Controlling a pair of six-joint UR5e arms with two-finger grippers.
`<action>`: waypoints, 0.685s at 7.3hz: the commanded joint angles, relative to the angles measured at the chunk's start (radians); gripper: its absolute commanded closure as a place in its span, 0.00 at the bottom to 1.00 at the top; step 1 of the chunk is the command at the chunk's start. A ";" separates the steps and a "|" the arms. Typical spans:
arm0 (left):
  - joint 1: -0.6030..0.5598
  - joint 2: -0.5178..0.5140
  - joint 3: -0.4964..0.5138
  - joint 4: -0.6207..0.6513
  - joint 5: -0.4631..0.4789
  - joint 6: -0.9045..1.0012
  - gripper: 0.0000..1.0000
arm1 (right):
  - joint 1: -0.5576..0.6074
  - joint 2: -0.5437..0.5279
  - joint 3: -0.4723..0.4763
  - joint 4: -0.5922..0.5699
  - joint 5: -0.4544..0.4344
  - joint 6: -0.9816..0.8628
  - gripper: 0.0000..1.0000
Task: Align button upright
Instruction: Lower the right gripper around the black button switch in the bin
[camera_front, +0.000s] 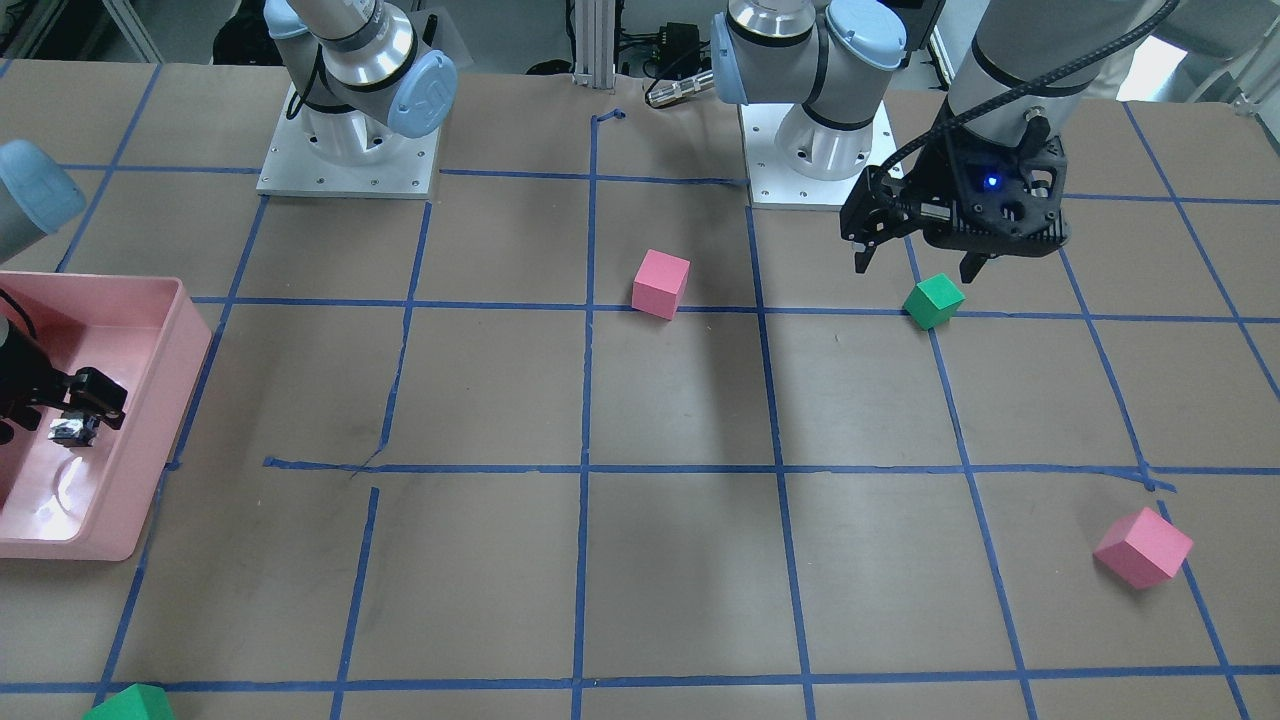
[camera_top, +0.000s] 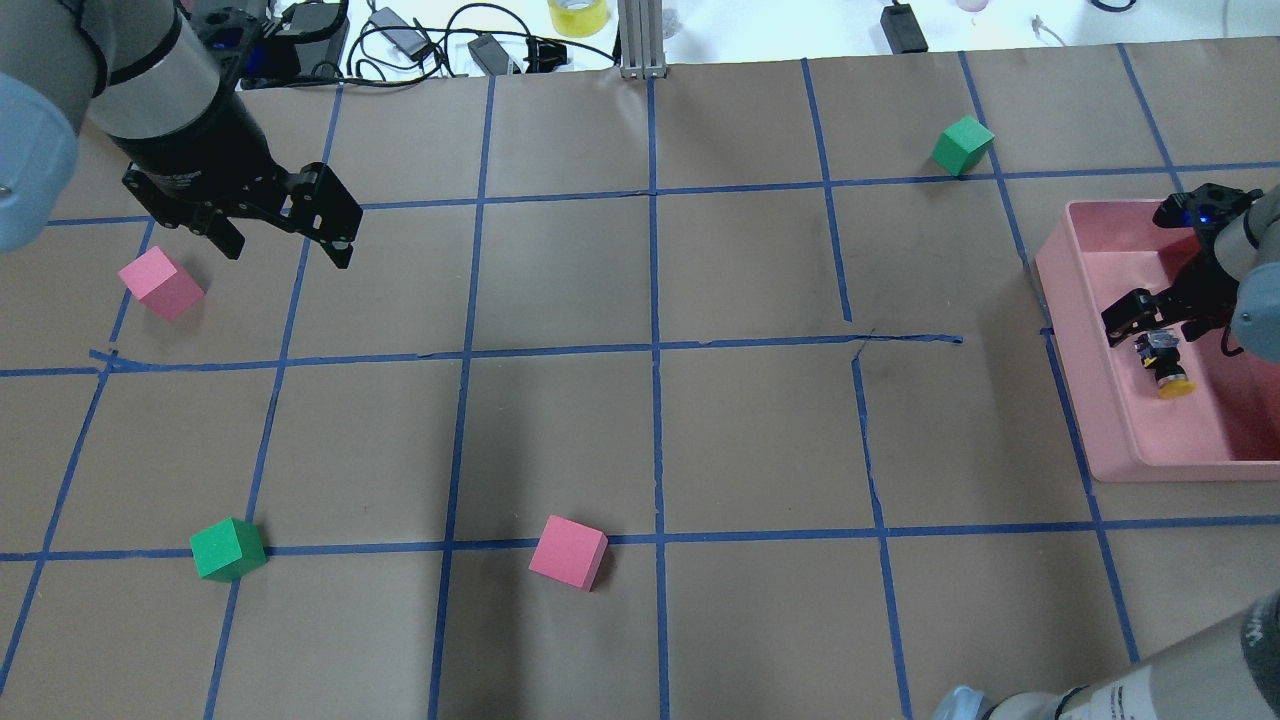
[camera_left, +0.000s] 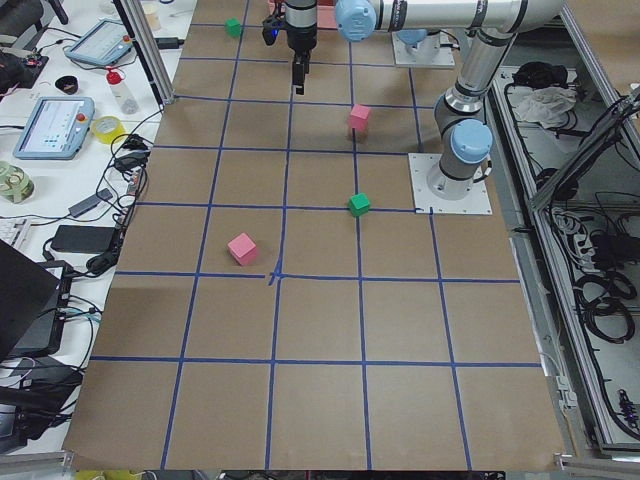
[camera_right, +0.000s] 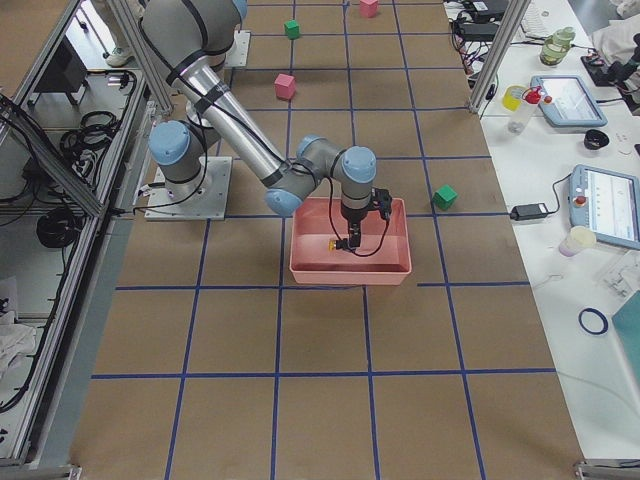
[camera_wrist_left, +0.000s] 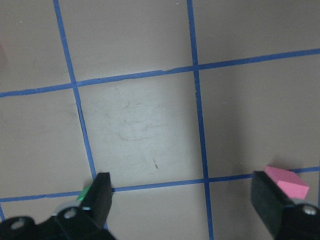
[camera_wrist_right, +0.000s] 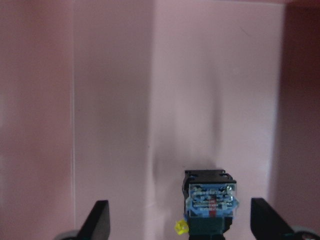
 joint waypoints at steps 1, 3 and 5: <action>-0.001 -0.002 0.001 0.002 -0.002 0.000 0.00 | 0.000 -0.007 0.011 0.020 0.008 0.001 0.00; -0.001 -0.002 0.001 0.001 0.002 0.000 0.00 | 0.000 -0.005 0.025 0.017 0.011 -0.002 0.00; -0.001 -0.002 0.001 0.003 0.002 0.000 0.00 | -0.005 0.005 0.021 0.001 0.014 -0.001 0.00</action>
